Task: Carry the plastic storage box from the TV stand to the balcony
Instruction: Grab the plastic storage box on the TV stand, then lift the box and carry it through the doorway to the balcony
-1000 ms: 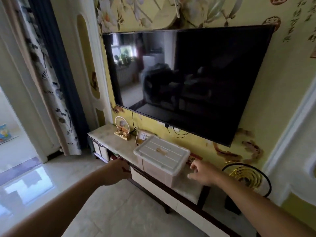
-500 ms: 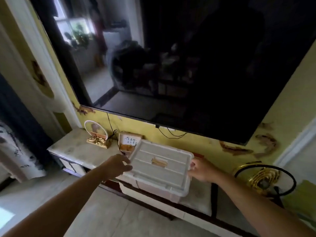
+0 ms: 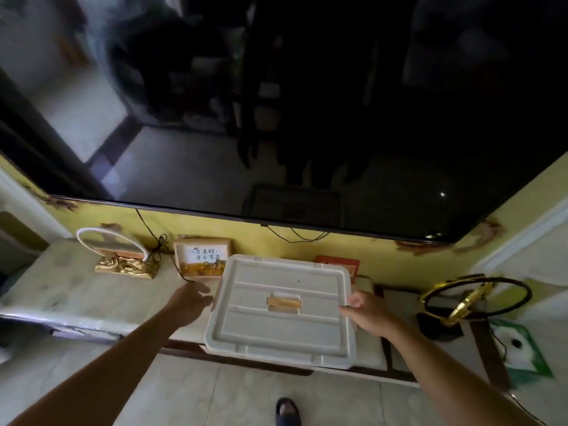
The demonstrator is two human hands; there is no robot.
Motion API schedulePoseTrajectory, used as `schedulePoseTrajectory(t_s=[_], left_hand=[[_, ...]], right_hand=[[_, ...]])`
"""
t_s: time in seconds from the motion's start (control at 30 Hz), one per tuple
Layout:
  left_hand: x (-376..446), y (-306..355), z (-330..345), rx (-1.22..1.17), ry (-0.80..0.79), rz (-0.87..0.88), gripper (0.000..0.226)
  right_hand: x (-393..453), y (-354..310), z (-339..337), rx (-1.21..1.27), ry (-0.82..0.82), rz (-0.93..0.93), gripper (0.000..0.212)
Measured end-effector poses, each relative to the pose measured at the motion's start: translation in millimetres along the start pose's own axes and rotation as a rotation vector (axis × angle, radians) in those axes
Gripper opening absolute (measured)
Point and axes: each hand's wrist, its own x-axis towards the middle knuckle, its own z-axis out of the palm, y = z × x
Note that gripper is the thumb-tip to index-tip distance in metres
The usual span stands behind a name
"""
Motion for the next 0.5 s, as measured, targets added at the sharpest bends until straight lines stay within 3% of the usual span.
schedulePoseTrajectory(t_s=[0.13, 0.23, 0.37, 0.5], left_hand=[[52, -14, 22, -0.024, 0.005, -0.095, 0.041], [93, -19, 39, -0.088, -0.025, -0.159, 0.041], [136, -27, 57, -0.175, -0.048, -0.181, 0.015], [154, -32, 74, -0.204, -0.076, -0.241, 0.041]], right_hand=[[46, 24, 8, 0.061, -0.009, 0.126, 0.018], [81, 42, 18, 0.104, 0.002, 0.203, 0.032], [116, 64, 36, 0.149, 0.020, 0.293, 0.025], [133, 76, 55, 0.223, 0.129, 0.358, 0.037]])
